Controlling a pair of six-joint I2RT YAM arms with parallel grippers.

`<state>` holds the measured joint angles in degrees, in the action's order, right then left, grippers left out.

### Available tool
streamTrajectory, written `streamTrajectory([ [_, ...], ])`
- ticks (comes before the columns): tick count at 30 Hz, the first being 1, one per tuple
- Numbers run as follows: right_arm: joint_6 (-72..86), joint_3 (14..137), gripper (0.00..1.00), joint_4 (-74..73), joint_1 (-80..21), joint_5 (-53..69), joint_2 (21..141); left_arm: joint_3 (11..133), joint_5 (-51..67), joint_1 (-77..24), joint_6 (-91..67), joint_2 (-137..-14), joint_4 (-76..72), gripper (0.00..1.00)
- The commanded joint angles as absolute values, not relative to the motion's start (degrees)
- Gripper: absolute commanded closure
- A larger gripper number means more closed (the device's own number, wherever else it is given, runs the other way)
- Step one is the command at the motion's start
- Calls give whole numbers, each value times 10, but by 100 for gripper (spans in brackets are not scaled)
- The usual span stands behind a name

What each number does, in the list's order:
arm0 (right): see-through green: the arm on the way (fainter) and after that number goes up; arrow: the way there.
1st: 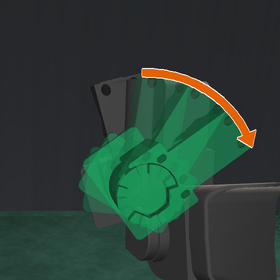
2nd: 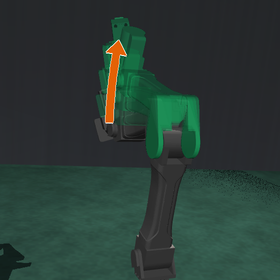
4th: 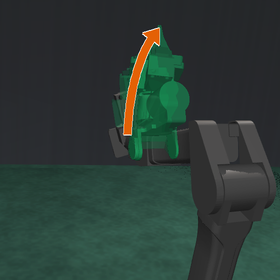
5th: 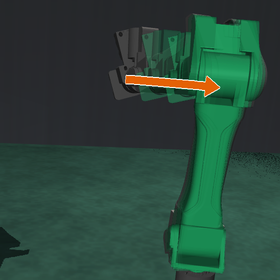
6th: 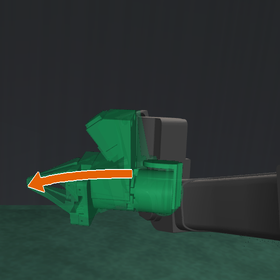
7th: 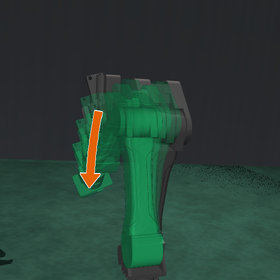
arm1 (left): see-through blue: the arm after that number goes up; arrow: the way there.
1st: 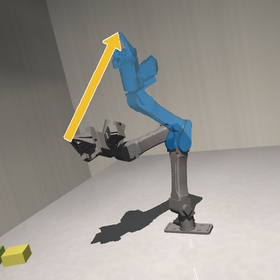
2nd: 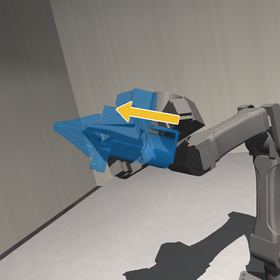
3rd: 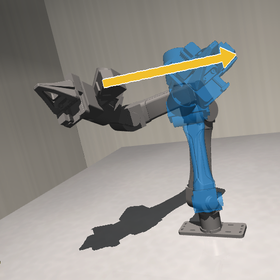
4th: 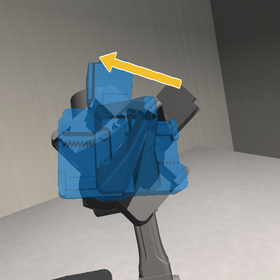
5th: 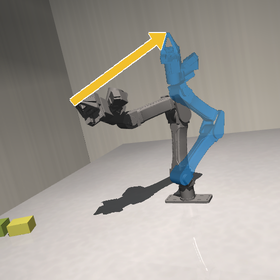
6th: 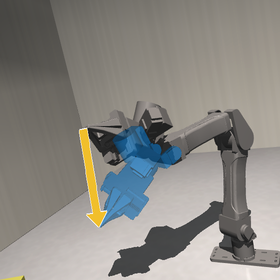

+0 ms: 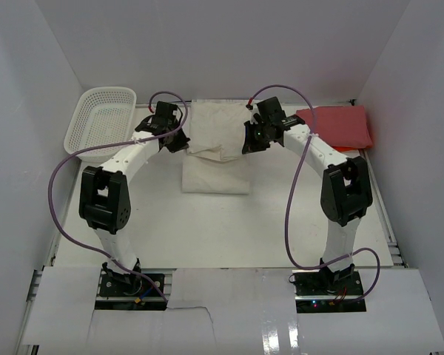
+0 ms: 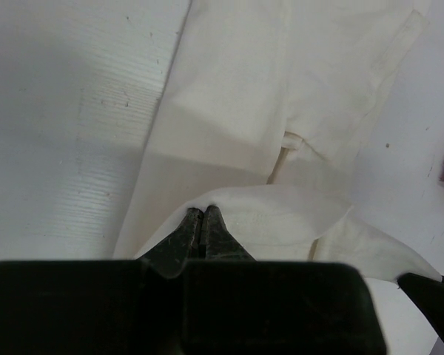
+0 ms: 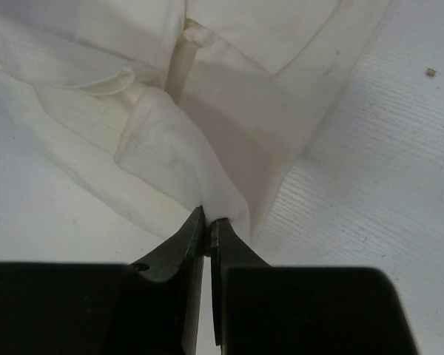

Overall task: Fold and stack the t-shirts
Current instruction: Fold the folded rectangular tshirt in 1/3 of the way

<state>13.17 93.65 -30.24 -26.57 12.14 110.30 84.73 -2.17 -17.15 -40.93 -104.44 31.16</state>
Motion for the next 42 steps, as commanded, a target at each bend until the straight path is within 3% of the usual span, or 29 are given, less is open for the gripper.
streamTrajectory([
  [1,133,972,92,-310,-261,119,1113,887,-9,-167,-403,-1059,294,100],
  [32,128,1032,92,-316,-236,132,1178,937,26,-150,-409,-1139,281,100],
  [35,127,1048,85,-322,-235,129,1183,947,32,-149,-404,-1144,280,100],
  [37,125,1056,76,-323,-234,126,1186,950,34,-149,-402,-1146,280,81],
  [38,124,1064,72,-323,-233,125,1187,950,30,-148,-403,-1144,274,62],
  [39,123,1069,70,-323,-233,118,1189,950,26,-149,-404,-1143,271,51],
  [42,120,1086,66,-317,-230,102,1192,971,9,-142,-404,-1140,271,33],
])
